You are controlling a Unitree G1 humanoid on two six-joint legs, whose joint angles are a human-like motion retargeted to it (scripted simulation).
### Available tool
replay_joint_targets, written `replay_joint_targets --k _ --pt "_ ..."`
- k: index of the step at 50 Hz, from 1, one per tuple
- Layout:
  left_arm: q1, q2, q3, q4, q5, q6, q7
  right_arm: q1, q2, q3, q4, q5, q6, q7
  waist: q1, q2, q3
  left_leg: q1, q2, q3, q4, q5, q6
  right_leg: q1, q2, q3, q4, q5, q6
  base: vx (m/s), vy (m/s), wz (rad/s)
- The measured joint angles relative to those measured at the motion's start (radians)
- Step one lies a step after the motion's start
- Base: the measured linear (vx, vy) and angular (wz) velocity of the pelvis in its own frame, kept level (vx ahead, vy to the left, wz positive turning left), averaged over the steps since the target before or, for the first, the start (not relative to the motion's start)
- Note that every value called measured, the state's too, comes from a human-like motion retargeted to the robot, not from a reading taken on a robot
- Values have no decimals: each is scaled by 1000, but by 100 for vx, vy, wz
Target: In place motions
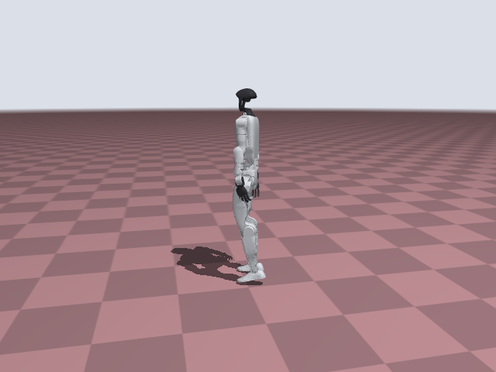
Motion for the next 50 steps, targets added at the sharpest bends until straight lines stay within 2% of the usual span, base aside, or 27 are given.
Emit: replay_joint_targets --k 5,7,10,13,18,22,25,30,42,50 --pt "-1 12 -5 23 -10 6 4 -9 9 68 -60 -68 -28 -29 3 0 64 16 1 13 7 -20 17 -1 -7 -12 37 58 9 -15 17 -22" --pt "2 13 2 37 -21 13 1 -13 7 89 -78 -96 -36 -32 7 0 71 12 0 24 6 -28 24 -12 -16 -46 55 79 37 -15 14 -34" --pt "16 18 12 55 -42 19 -8 -21 4 114 -85 -127 -46 -42 19 4 73 6 6 45 -2 -41 28 -21 -34 -147 82 61 61 -13 9 -41" --pt "27 33 15 76 -47 29 -17 -27 4 122 -66 -137 -47 -44 30 2 72 14 7 56 -15 -51 31 -15 -39 -185 109 20 42 -7 2 -22" --pt "35 46 28 108 -49 46 3 -15 -1 106 -8 -135 -44 -36 29 -16 34 9 -12 30 -15 -72 36 6 -15 -79 78 32 46 4 -3 27" --pt "38 47 34 103 -61 46 -4 -7 -10 90 46 -134 -35 -27 47 -38 6 14 -38 20 -11 -94 41 63 -26 -148 -16 15 20 10 -7 20" --pt "36 38 41 90 -67 42 -3 -5 -18 78 75 -136 -22 -5 70 -54 -23 15 -54 17 -17 -111 43 79 -28 -157 -58 25 24 10 -8 0" --pt "43 7 47 75 -92 21 -4 -16 -25 66 67 -146 -15 -12 69 -43 -62 9 -42 16 -29 -135 39 61 -19 -153 -58 26 19 7 -9 1" --pt "17 11 -37 96 -6 23 -13 -24 0 60 -50 -122 -12 70 35 -20 -65 18 -4 15 -52 -187 9 58 25 -141 -75 26 -4 4 -12 -2" --pt "32 8 -49 46 -60 21 -35 -58 3 95 89 -70 -9 -4 28 -13 -43 39 17 14 -34 -230 -8 89 52 -135 -83 16 -25 8 -14 -2"
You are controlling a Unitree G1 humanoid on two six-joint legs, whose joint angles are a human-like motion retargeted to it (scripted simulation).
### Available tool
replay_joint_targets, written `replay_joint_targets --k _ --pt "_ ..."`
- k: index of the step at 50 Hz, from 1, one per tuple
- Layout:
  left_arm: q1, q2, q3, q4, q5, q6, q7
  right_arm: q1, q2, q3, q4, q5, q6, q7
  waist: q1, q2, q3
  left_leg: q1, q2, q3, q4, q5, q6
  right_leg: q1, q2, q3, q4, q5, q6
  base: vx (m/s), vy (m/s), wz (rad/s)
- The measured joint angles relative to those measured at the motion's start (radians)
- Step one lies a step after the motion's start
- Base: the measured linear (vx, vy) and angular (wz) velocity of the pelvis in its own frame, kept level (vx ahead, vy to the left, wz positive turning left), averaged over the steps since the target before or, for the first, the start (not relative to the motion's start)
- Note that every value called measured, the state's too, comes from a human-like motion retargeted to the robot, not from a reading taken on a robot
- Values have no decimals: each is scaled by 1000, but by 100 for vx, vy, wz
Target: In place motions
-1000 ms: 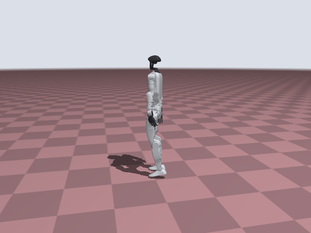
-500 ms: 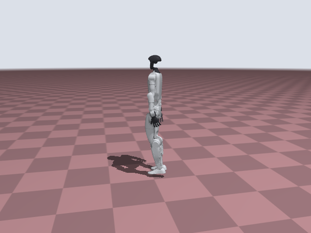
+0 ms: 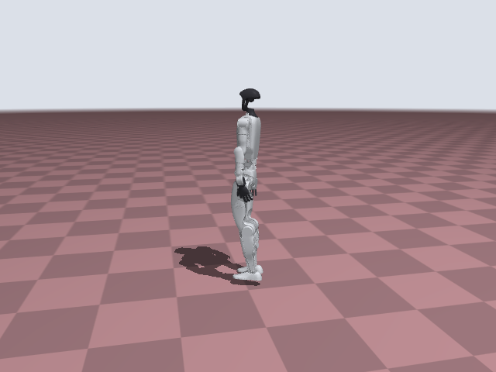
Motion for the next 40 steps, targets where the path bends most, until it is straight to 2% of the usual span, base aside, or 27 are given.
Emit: replay_joint_targets --k 6,10,12,15,17,18,22,25,29,35,40 --pt "46 -3 18 -52 7 -20 0 -68 19 39 82 159 19 -16 22 0 33 -5 11 0 87 -34 -10 28 3 18 6 -6 -19 8 -15 -13" --pt "95 -16 49 -65 -43 -40 -19 -132 46 52 62 218 9 -18 41 -16 56 -51 6 27 205 -8 -2 37 -18 36 9 -10 -27 5 -13 -7" --pt "119 -25 71 -55 -74 -48 -28 -175 57 57 41 225 8 -6 54 -30 72 -108 0 41 312 57 -5 43 -40 44 8 -9 -31 0 -14 -2" --pt "136 -33 102 -26 -110 -42 -23 -262 67 53 3 227 11 -2 58 -54 99 -253 -8 51 533 224 3 41 -80 29 8 -12 -32 -11 -14 39" --pt "151 -31 107 -9 -117 -42 -19 -317 67 40 -31 224 4 -10 87 -69 116 -362 -50 29 656 335 32 27 -103 34 11 -11 -31 -14 -12 9" --pt "158 -28 104 2 -116 -41 -18 -347 65 29 -46 221 1 -11 116 -75 129 -409 -60 34 714 350 40 22 -110 42 11 -7 -35 -9 -11 -28" --pt "184 -26 88 57 -95 -25 -11 -442 58 -38 -95 186 -4 -21 221 -93 166 -572 -45 119 925 181 18 20 -140 48 2 7 -48 -9 -5 -40" --pt "198 -33 93 96 -89 -16 -4 -495 62 -56 -125 180 -11 -35 258 -101 173 -676 -67 122 1025 118 4 -9 -161 67 14 12 -51 -7 -1 -16" --pt "216 -41 112 117 -89 -8 2 -534 70 -25 -154 192 -15 -29 258 -102 166 -722 -61 133 1084 70 7 -31 -168 71 22 12 -53 0 0 0" --pt "214 -37 118 93 -100 -6 5 -505 94 1 -185 170 -18 -15 209 -88 112 -635 -39 121 977 30 20 -30 -146 35 -4 12 -44 4 2 41" --pt "186 -33 125 27 -122 -22 4 -447 99 16 -152 174 3 -24 147 -53 66 -413 -73 -5 597 52 -5 -16 -100 -9 -22 2 -38 7 9 51"
